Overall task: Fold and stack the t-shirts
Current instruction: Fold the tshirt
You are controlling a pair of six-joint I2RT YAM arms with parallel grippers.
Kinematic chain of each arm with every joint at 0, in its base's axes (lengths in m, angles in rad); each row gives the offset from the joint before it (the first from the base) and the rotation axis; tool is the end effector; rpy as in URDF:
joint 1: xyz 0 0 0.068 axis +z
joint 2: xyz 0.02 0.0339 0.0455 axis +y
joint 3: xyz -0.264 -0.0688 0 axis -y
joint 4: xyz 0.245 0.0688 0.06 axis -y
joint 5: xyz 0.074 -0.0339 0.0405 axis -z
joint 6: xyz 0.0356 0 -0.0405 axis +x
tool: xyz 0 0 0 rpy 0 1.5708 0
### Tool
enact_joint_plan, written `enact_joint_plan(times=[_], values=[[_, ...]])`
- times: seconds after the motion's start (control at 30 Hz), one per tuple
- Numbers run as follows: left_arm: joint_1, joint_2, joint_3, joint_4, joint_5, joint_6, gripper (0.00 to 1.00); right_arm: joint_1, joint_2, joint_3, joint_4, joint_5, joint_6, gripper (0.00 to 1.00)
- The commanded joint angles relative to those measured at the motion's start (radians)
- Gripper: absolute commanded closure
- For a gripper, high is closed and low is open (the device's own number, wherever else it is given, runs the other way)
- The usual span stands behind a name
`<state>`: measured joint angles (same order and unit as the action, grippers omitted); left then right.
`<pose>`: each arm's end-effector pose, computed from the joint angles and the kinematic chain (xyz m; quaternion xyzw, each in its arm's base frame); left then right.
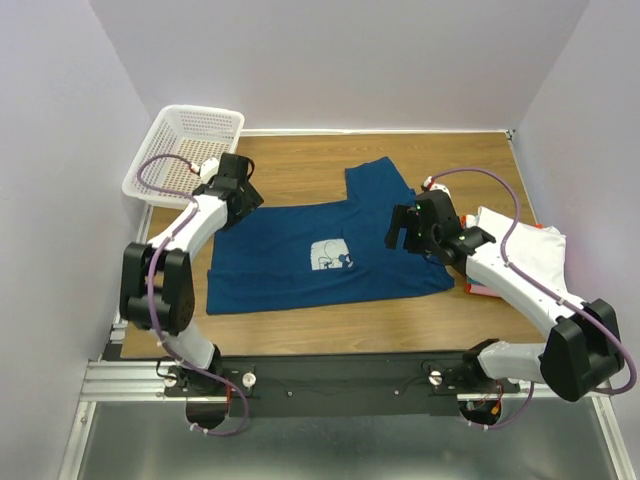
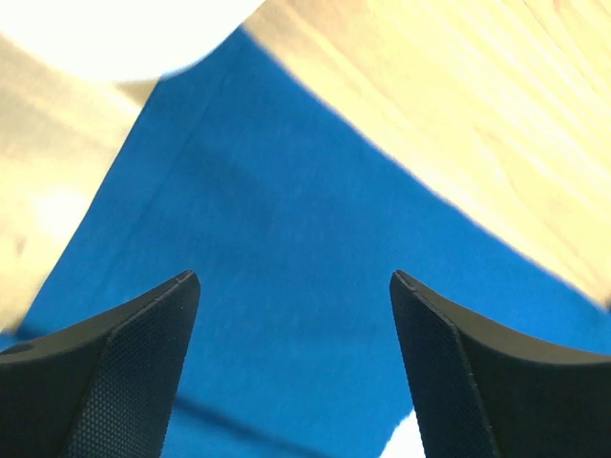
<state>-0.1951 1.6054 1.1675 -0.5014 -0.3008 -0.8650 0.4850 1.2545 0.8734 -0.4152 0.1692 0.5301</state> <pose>0.3358 -0.0556 0.2406 -0.3529 0.8723 -0.0323 0.3369 0.2363 0.1177 0.2510 0.0527 0.9217 0.1145 0.3669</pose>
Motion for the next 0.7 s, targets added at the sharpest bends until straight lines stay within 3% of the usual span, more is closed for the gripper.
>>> enact_joint_plan(times=[0.0, 0.27, 0.37, 0.67], values=[[0.014, 0.15, 0.122, -0.04, -0.077, -0.012, 0.14, 0.003, 0.028, 0.041, -0.005, 0.05, -0.024, 0.0], [0.034, 0.339, 0.291, -0.132, -0.109, -0.1, 0.19, -0.002, 0.043, 0.036, -0.002, 0.052, -0.047, 0.0], [0.046, 0.361, 0.304, -0.143, -0.126, -0.134, 0.25, -0.003, 0.043, 0.03, 0.0, 0.049, -0.058, 0.0], [0.056, 0.429, 0.334, -0.181, -0.187, -0.25, 0.33, -0.006, 0.028, 0.015, 0.009, 0.03, -0.085, 0.0]])
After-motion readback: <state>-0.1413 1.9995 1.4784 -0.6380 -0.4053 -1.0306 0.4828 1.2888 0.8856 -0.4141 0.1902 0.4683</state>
